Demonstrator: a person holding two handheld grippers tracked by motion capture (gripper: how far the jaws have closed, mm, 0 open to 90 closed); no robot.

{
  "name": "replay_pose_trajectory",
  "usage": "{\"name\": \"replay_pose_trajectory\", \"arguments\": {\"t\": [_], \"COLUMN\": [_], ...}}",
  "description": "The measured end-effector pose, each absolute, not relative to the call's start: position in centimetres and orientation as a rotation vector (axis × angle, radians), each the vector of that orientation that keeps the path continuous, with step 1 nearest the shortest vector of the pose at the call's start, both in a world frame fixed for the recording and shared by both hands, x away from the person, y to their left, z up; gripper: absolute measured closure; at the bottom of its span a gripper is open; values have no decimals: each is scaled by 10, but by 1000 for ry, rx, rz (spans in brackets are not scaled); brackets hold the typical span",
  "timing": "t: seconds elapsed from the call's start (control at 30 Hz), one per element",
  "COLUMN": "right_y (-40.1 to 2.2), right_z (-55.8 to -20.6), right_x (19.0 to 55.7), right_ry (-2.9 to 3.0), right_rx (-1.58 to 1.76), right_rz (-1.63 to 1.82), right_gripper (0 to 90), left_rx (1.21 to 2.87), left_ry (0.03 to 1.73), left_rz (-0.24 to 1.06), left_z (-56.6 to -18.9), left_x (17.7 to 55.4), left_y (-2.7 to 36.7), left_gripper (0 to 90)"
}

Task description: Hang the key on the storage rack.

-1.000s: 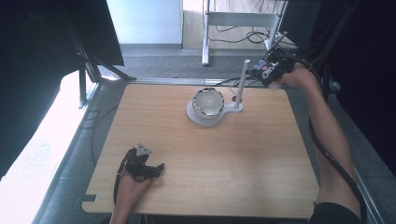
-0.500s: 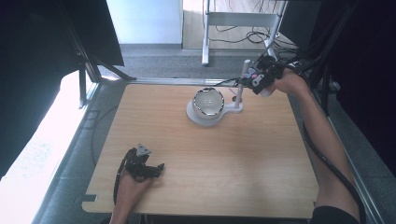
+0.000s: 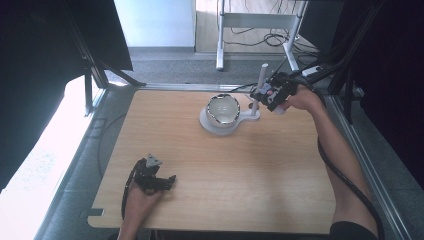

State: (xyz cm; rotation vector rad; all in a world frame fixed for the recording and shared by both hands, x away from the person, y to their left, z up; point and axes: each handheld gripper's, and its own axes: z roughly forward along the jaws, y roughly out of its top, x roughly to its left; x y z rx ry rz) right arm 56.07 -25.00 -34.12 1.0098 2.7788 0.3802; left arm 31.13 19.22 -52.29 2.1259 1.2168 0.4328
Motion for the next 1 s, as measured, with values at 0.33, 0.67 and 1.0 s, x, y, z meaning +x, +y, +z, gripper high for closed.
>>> {"name": "replay_pose_trajectory", "arguments": {"t": [0.33, 0.67, 1.0], "right_y": [-258, -250, -252], "right_z": [-373, -387, -388], "right_x": [572, 571, 557], "right_ry": [2720, 2688, 2673], "right_rx": [1058, 1006, 957], "right_rz": [388, 407, 442], "right_gripper": [383, 238, 137], "left_rx": [2128, 2128, 2128], "left_ry": [1218, 1218, 1217], "left_rz": [431, 431, 431], "left_z": [-523, -523, -523], "left_x": [311, 311, 311], "left_y": [192, 192, 192], "left_gripper": [41, 41, 41]}}
